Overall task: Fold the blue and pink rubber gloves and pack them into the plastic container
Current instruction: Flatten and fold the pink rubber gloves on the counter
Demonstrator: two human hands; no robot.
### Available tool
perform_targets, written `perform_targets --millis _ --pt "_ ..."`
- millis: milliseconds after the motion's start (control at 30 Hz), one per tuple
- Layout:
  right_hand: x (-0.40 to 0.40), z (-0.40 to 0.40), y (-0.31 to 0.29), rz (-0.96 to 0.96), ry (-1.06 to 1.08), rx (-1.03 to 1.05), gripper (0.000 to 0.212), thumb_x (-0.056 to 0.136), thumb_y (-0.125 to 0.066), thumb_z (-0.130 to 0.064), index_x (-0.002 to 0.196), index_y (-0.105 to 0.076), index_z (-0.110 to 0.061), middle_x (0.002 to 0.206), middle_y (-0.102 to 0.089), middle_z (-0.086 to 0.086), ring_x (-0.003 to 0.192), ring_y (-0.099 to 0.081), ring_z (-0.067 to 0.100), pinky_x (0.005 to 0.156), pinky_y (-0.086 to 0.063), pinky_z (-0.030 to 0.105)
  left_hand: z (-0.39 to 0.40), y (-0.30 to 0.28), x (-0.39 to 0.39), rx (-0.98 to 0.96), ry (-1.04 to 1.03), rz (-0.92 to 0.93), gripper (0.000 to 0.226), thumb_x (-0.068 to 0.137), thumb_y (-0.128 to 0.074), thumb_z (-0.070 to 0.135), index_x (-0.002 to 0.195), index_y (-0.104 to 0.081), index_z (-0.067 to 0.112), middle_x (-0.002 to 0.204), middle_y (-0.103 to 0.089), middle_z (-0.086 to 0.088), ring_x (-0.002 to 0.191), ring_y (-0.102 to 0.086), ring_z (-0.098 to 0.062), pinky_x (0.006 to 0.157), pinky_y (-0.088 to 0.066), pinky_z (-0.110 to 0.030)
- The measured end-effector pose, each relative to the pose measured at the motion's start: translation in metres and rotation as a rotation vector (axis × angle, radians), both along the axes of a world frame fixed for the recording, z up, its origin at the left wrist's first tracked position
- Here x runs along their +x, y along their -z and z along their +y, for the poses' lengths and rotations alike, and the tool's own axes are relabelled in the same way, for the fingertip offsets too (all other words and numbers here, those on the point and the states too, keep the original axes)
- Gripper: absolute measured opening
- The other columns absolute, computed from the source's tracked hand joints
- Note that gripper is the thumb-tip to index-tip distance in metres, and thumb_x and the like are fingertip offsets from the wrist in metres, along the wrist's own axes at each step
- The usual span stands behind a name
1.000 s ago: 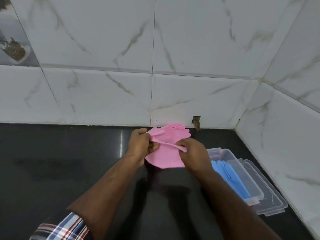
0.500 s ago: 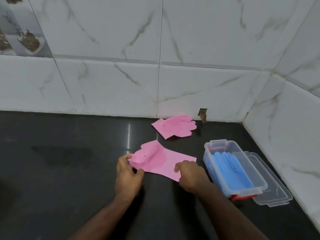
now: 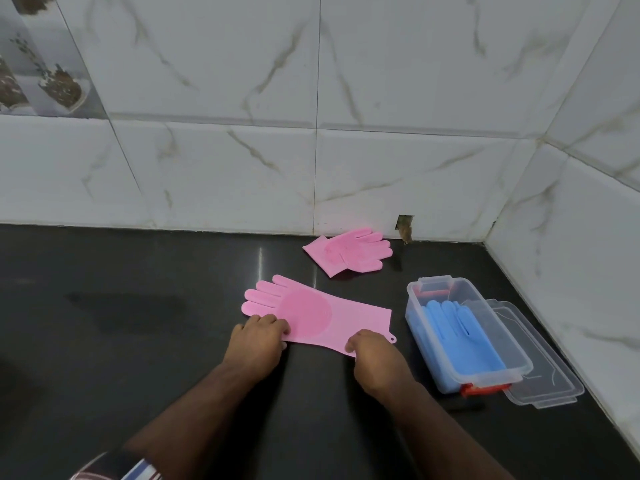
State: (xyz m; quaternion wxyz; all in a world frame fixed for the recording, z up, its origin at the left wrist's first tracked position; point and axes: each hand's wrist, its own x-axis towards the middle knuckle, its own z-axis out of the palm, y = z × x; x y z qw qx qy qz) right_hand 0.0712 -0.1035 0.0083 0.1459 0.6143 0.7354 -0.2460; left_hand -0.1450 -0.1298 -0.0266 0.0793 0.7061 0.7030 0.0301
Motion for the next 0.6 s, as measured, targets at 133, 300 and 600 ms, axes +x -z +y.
perform_targets --millis 133,300,600 --pt "0.001 0.004 0.002 -0.019 0.015 -0.044 0.055 0.089 -0.062 -0.002 0.141 -0.049 -0.017 0.143 -0.049 0.005 0.128 -0.049 0.024 0.111 -0.036 0.036 -0.001 0.003 -0.003 0.035 0.019 0.025 0.027 0.096 -0.05 0.032 0.122 -0.057 0.033 0.123 -0.06 0.009 0.112 -0.052 -0.02 0.084 -0.038 -0.035" --pt "0.006 -0.011 0.009 0.026 -0.011 0.163 0.047 0.088 -0.058 -0.001 0.132 -0.057 -0.02 0.13 -0.058 0.004 0.115 -0.056 0.021 0.103 -0.044 0.033 0.003 0.005 -0.004 0.076 0.045 0.075 0.023 0.096 -0.049 0.031 0.117 -0.059 0.03 0.116 -0.06 0.007 0.106 -0.053 -0.021 0.078 -0.036 -0.034" --pt "0.017 -0.033 0.01 0.035 -0.016 0.355 0.033 0.091 -0.058 -0.013 0.123 -0.061 -0.022 0.121 -0.062 0.001 0.108 -0.056 0.018 0.095 -0.051 0.032 -0.007 0.006 -0.004 0.075 0.135 0.032 0.019 0.093 -0.042 0.025 0.095 -0.061 0.021 0.094 -0.061 0.002 0.088 -0.057 -0.023 0.069 -0.043 -0.034"
